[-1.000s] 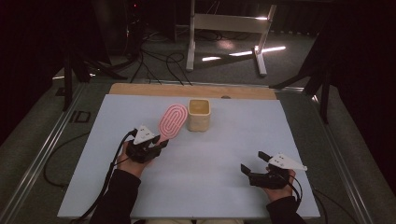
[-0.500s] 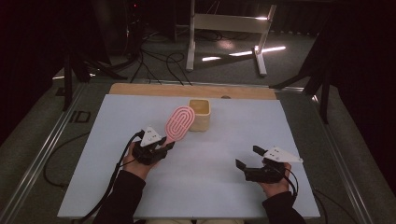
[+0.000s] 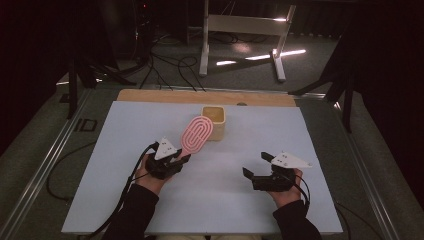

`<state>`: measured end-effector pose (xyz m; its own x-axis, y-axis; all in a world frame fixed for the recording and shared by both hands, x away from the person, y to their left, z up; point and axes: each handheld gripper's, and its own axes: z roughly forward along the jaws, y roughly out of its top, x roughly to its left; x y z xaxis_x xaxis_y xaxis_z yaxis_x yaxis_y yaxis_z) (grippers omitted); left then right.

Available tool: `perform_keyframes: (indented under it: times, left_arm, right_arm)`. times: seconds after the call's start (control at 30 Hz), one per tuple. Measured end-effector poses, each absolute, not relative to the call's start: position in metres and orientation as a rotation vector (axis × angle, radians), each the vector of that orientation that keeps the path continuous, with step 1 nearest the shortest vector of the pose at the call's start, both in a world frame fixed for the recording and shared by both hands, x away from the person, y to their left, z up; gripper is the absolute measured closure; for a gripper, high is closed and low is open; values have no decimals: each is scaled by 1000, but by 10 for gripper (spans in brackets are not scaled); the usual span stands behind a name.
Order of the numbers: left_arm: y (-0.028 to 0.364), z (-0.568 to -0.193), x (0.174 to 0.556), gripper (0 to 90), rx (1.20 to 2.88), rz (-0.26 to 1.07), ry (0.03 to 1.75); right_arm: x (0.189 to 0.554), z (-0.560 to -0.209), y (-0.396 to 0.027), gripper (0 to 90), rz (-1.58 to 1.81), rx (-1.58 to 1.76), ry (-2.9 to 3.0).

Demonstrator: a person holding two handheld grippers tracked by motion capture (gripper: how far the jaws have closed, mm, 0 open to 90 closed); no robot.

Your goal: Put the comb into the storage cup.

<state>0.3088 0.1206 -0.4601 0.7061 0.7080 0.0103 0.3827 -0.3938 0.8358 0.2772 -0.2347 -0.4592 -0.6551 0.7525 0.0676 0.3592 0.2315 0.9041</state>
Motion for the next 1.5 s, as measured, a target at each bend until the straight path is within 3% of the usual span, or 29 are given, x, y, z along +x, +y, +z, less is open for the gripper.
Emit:
perform_keyframes:
  times: [1.5]
  left_arm:
    - [115,-465,307,699,2024,470,819]
  right_arm:
    - [306,-430,-165,98,1448,947,2242]
